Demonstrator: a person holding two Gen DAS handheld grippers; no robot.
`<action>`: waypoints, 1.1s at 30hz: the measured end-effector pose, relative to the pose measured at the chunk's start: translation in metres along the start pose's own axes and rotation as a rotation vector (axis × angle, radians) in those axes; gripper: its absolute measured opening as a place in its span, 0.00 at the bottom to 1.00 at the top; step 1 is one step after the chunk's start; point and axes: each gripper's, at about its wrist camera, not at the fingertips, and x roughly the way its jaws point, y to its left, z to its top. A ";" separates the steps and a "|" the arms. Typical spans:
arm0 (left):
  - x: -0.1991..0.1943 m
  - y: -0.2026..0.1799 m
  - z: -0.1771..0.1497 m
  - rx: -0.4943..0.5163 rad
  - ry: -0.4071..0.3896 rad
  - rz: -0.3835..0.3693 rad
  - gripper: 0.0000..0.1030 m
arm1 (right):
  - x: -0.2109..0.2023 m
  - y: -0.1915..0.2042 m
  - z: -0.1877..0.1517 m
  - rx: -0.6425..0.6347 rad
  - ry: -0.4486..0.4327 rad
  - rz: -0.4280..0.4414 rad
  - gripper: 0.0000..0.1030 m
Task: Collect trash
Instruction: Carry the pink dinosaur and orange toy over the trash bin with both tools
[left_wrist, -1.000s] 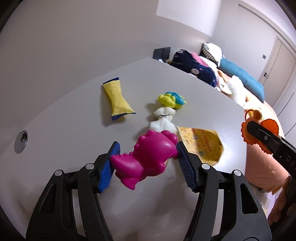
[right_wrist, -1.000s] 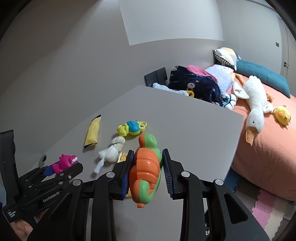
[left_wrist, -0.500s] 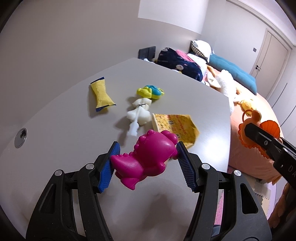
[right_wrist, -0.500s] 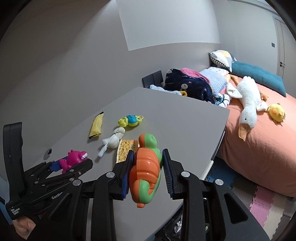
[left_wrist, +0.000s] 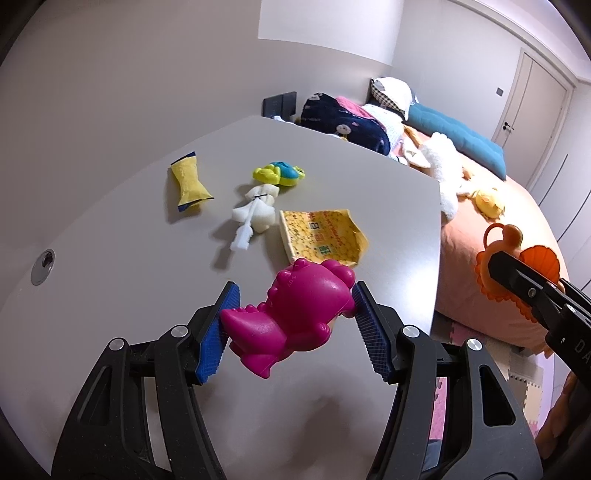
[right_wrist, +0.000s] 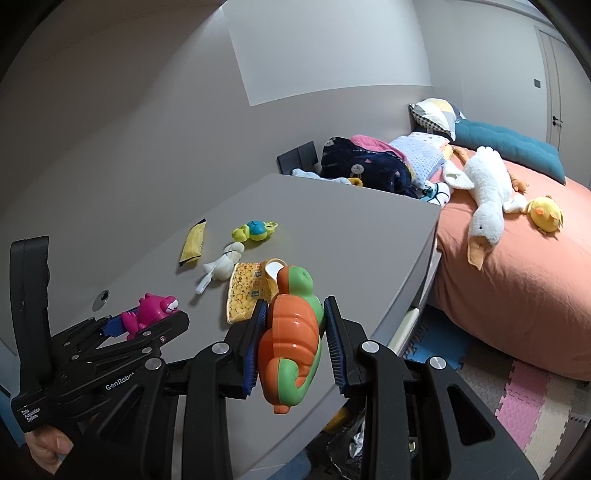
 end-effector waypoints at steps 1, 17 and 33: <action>0.000 -0.003 -0.001 0.004 0.000 -0.002 0.60 | -0.002 -0.002 -0.001 0.004 -0.001 -0.001 0.32; 0.001 -0.052 -0.012 0.071 0.013 -0.062 0.60 | -0.031 -0.043 -0.021 0.065 -0.021 -0.062 0.32; 0.009 -0.122 -0.023 0.206 0.040 -0.144 0.60 | -0.067 -0.105 -0.040 0.148 -0.050 -0.189 0.32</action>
